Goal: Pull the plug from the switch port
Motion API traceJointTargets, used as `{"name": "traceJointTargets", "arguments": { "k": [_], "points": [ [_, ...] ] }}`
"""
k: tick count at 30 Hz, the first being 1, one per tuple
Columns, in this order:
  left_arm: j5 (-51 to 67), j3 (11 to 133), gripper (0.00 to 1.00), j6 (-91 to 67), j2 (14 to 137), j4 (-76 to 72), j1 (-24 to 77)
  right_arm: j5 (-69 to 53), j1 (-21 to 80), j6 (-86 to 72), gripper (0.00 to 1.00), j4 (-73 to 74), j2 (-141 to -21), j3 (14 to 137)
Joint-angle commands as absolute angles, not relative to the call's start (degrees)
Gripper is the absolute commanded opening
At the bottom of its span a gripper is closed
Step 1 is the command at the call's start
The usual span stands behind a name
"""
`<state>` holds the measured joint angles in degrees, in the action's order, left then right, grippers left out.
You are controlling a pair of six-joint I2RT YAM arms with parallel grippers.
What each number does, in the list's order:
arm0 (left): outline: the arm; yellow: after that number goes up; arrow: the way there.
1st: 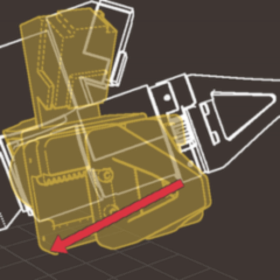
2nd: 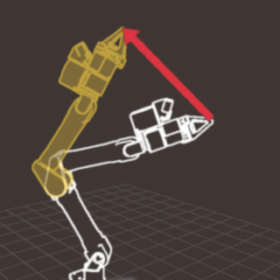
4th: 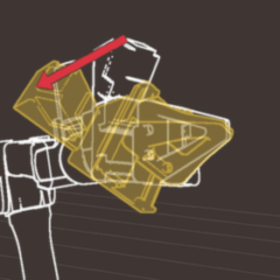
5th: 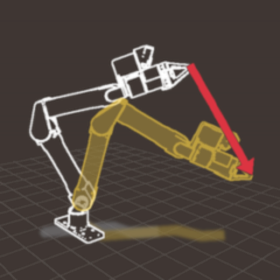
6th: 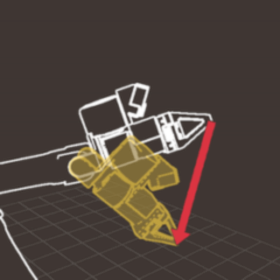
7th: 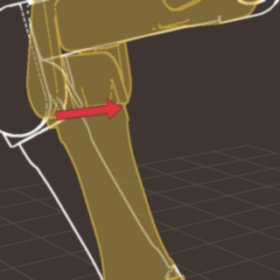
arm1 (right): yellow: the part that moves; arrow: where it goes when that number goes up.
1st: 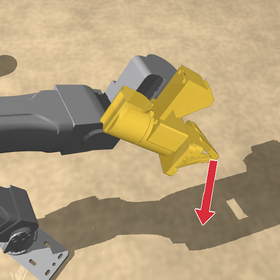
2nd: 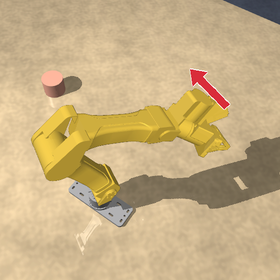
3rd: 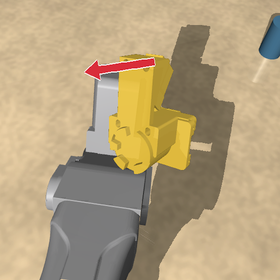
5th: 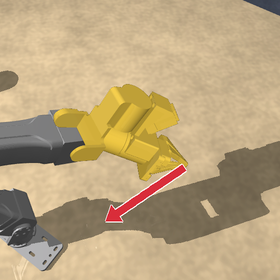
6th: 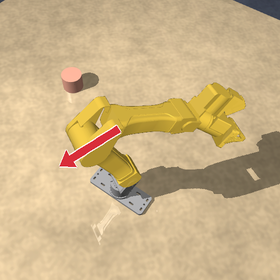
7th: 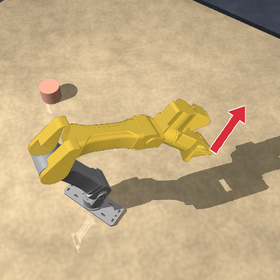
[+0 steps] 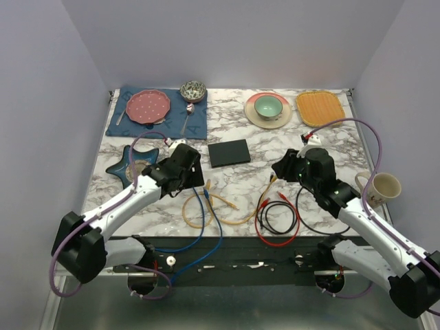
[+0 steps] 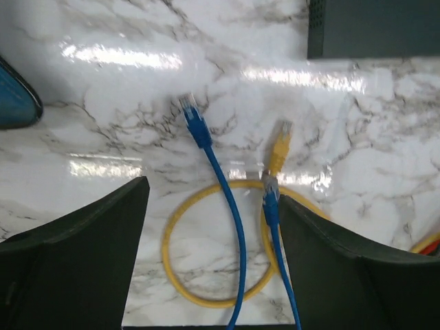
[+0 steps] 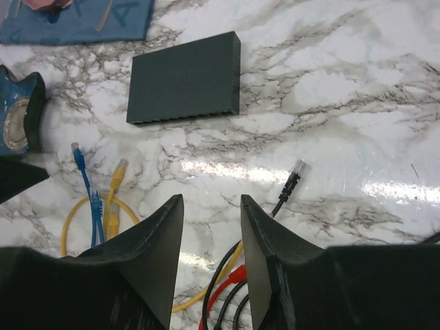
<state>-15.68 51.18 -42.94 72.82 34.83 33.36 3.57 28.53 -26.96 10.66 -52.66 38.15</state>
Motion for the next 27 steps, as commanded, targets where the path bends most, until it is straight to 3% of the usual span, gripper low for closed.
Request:
{"name": "traceJointTargets", "arguments": {
  "k": [1,5,9,13,20,27],
  "points": [
    [-7.4,48.1,0.86,-40.2,64.4,25.3,38.1,6.6,28.8,-27.2,0.47,12.2,-50.8,35.5],
    [-6.7,54.2,0.84,-38.4,70.4,24.9,42.8,12.4,28.7,-30.8,0.47,16.6,-54.1,35.8],
    [-19.6,58.4,0.83,-41.6,75.4,36.0,47.3,13.1,28.8,-34.7,0.46,18.0,-55.7,34.7],
    [-27.8,53.7,0.83,-49.2,73.8,43.2,46.9,13.8,28.8,-35.5,0.45,18.0,-54.1,32.7],
    [-25.9,41.5,0.82,-60.5,67.2,44.4,45.0,11.0,28.8,-35.3,0.44,17.4,-53.2,32.3],
    [-13.6,35.1,0.78,-58.7,72.5,33.3,43.9,9.6,28.8,-35.0,0.43,17.0,-52.2,32.6]
  ]
}}
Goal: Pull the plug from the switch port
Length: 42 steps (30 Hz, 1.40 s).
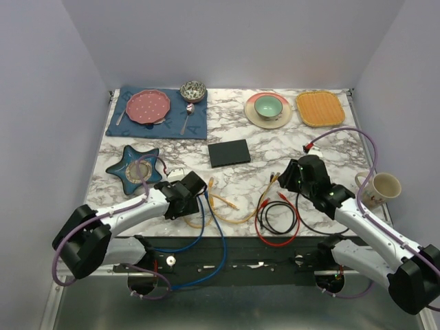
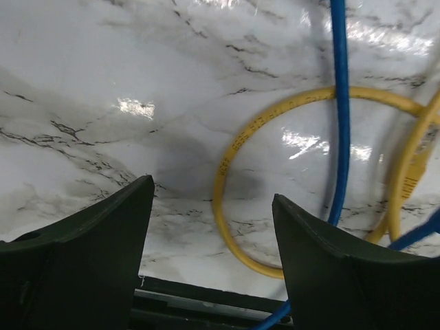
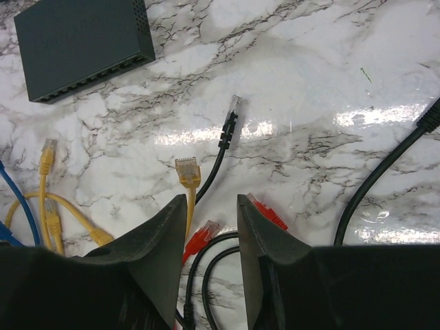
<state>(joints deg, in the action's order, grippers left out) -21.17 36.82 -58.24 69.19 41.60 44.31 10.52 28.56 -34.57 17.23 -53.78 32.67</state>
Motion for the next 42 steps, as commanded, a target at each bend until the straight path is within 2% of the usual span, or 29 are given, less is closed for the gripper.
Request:
{"name": "traceJointTargets", "arguments": {
  "k": [1,4,9,13,16,23,28,33,36,37,39,40,42],
  "points": [
    [-11.9,35.3,0.72,-56.5,74.3,31.7,44.0,9.4,28.8,-34.9,0.43,17.1,-52.0,32.7],
    [-5.8,37.6,0.61,-52.9,77.3,27.3,45.0,9.6,28.8,-34.5,0.43,17.2,-51.1,33.1],
    [1.5,40.4,0.51,-46.8,80.1,19.2,48.2,10.5,28.8,-33.8,0.43,17.8,-49.6,34.2],
    [6.4,47.6,0.41,-41.8,87.4,17.6,51.1,10.6,28.8,-33.6,0.44,18.5,-49.8,36.1],
    [9.1,56.9,0.36,-37.5,98.0,18.5,54.0,10.7,28.7,-33.4,0.43,19.0,-49.7,37.1],
    [13.7,82.3,0.31,-34.3,113.8,22.0,55.1,12.1,28.7,-32.3,0.44,21.8,-47.6,41.4],
    [21.1,94.7,0.27,-36.9,125.3,20.4,56.1,13.5,28.6,-31.8,0.44,22.7,-46.3,43.6],
    [22.3,106.3,0.22,-37.8,131.2,21.4,57.0,14.2,28.5,-31.5,0.44,23.6,-46.2,44.7],
    [16.5,101.0,0.23,-38.2,125.4,18.3,55.0,15.2,28.4,-31.1,0.44,23.9,-45.5,45.3],
    [15.0,98.6,0.32,-39.5,123.1,15.5,54.0,15.6,28.4,-31.0,0.44,24.0,-45.1,45.4],
    [12.1,90.7,0.42,-40.8,115.8,12.8,52.1,15.6,28.4,-31.3,0.44,23.9,-44.8,45.4],
    [10.9,88.2,0.51,-41.5,113.3,11.3,50.0,15.6,28.3,-31.4,0.43,23.9,-44.7,45.5],
    [7.2,80.9,0.58,-41.2,105.2,10.1,48.5,15.3,28.3,-31.5,0.44,23.9,-44.6,45.1]
  ]
}}
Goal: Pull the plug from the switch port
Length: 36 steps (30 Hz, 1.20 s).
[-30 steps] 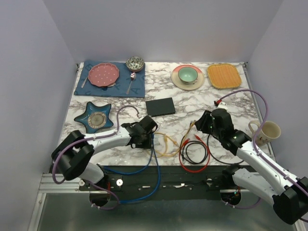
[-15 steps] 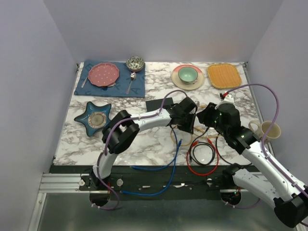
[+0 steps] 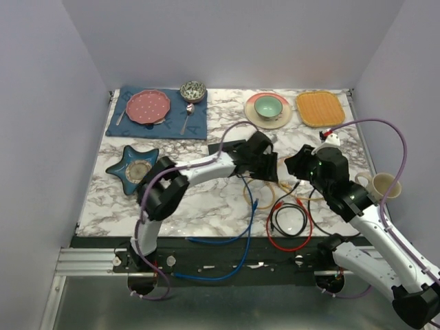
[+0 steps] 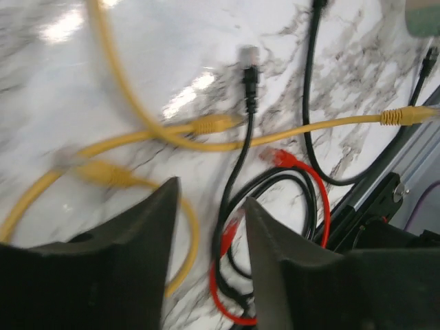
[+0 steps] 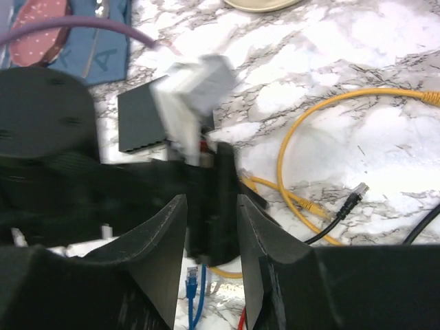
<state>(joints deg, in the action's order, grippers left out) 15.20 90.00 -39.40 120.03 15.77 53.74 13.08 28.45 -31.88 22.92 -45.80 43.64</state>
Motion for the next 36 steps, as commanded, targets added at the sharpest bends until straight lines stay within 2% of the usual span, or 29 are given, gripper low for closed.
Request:
{"name": "traceJointTargets", "arguments": {
  "k": [1,4,5,6,11,15,22,29,32,36],
  "points": [
    [6.0,78.5,0.62,-40.9,102.4,9.7,47.7,15.3,28.3,-31.5,0.44,23.8,-44.6,44.8],
    [0.4,71.1,0.72,-38.9,92.7,12.9,47.8,15.0,28.3,-31.6,0.43,23.6,-44.7,43.2],
    [-1.9,67.8,0.83,-38.6,88.9,13.9,48.2,14.9,28.4,-31.8,0.44,23.4,-44.9,42.8],
    [-3.3,65.8,0.99,-38.7,87.0,14.9,48.4,14.6,28.3,-31.8,0.44,23.0,-45.1,42.4],
    [-4.7,52.2,0.99,-39.2,79.9,17.3,49.4,14.0,28.2,-32.2,0.43,22.2,-45.5,40.6],
    [-11.3,48.0,0.99,-35.9,76.6,19.9,57.5,14.5,28.2,-32.2,0.44,22.1,-44.9,40.3],
    [-17.1,46.4,0.99,-35.9,76.2,21.7,67.8,13.6,28.2,-33.2,0.44,22.1,-44.6,39.5],
    [-18.1,49.9,0.99,-36.0,85.7,21.0,76.7,13.3,28.2,-33.9,0.43,22.1,-44.5,37.7],
    [-21.1,53.1,0.99,-33.9,87.9,23.6,78.4,13.1,28.3,-34.1,0.43,22.1,-44.4,37.1],
    [-18.3,53.4,0.99,-31.3,89.3,21.4,79.2,13.1,28.2,-34.3,0.44,21.9,-44.1,36.4]
  ]
}}
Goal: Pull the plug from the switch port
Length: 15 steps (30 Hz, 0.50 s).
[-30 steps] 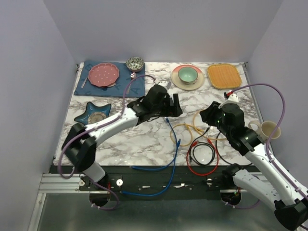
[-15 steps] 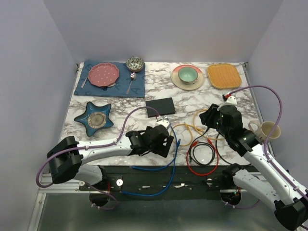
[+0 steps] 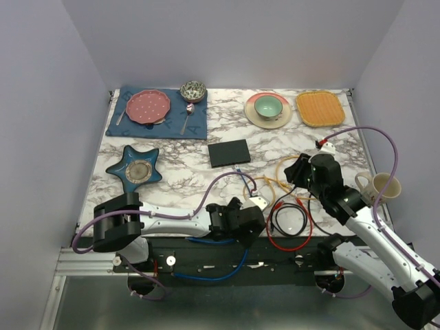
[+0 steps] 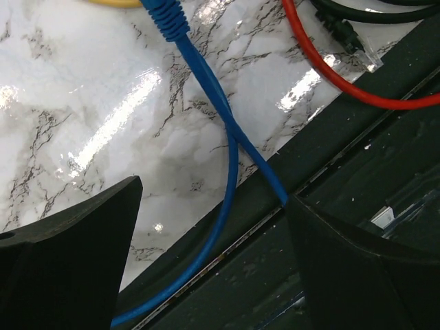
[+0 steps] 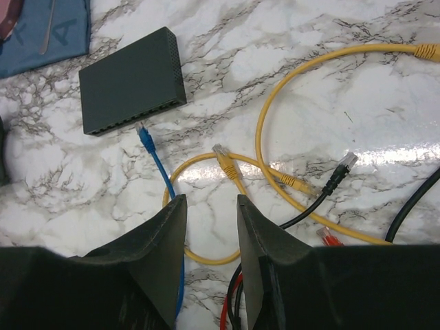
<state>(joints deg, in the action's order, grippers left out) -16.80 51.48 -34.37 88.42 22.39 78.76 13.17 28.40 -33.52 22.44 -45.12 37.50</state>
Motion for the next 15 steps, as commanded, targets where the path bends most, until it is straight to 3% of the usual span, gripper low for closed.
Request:
{"name": "traceJointTargets", "arguments": {
  "k": [1,3,12,15],
  "points": [
    [-17.7,53.6,0.99,-30.8,90.3,21.4,79.2,13.1,28.1,-34.4,0.44,21.9,-43.9,36.3],
    [-17.0,54.1,0.99,-30.4,92.8,21.7,79.1,13.1,28.2,-34.5,0.43,21.9,-43.4,36.1],
    [-8.7,52.6,0.78,-28.5,97.4,17.2,77.9,12.8,28.2,-34.5,0.43,21.9,-42.7,35.3],
    [-7.2,53.2,0.59,-27.8,98.2,17.6,77.8,13.0,28.2,-34.3,0.43,21.9,-42.5,35.6]
  ]
}}
